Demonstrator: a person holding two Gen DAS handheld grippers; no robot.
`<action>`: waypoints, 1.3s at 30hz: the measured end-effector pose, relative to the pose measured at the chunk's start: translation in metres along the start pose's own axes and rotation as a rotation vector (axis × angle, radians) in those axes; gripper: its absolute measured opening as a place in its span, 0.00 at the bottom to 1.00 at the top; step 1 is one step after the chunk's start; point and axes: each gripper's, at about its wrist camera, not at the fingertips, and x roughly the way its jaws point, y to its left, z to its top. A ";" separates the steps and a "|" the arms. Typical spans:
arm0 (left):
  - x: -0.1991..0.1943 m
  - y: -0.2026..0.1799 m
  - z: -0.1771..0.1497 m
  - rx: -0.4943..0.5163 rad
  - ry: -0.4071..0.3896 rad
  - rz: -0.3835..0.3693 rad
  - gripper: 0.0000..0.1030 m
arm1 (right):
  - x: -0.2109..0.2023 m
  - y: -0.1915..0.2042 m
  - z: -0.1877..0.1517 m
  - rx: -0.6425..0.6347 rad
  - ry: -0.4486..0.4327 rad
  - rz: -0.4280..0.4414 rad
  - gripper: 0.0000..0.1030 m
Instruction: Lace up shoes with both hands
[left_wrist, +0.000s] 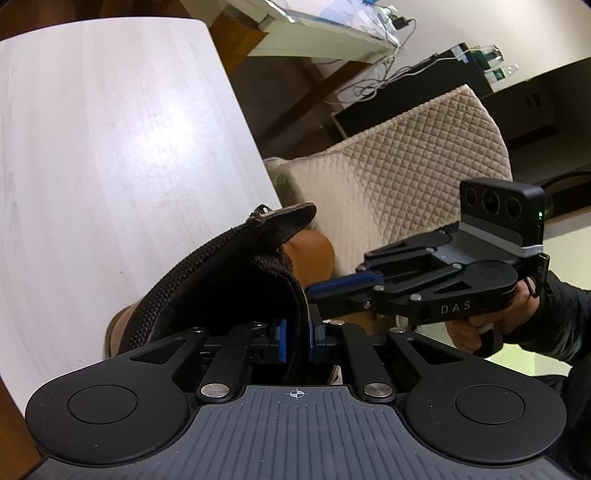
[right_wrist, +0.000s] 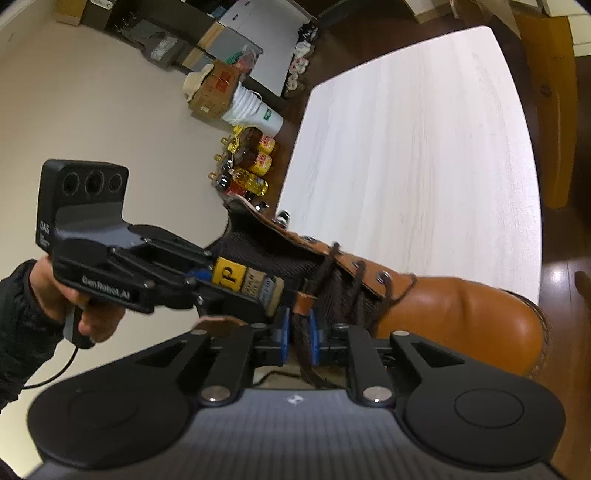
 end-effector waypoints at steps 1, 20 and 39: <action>0.002 0.000 0.001 0.002 0.005 0.004 0.12 | 0.002 0.001 -0.001 0.004 -0.001 -0.002 0.14; 0.013 0.015 0.003 -0.064 -0.003 -0.085 0.09 | -0.018 0.016 -0.017 -0.106 0.029 -0.013 0.02; 0.007 0.000 -0.008 0.125 -0.048 -0.036 0.09 | -0.017 0.012 0.015 -0.104 -0.090 0.031 0.10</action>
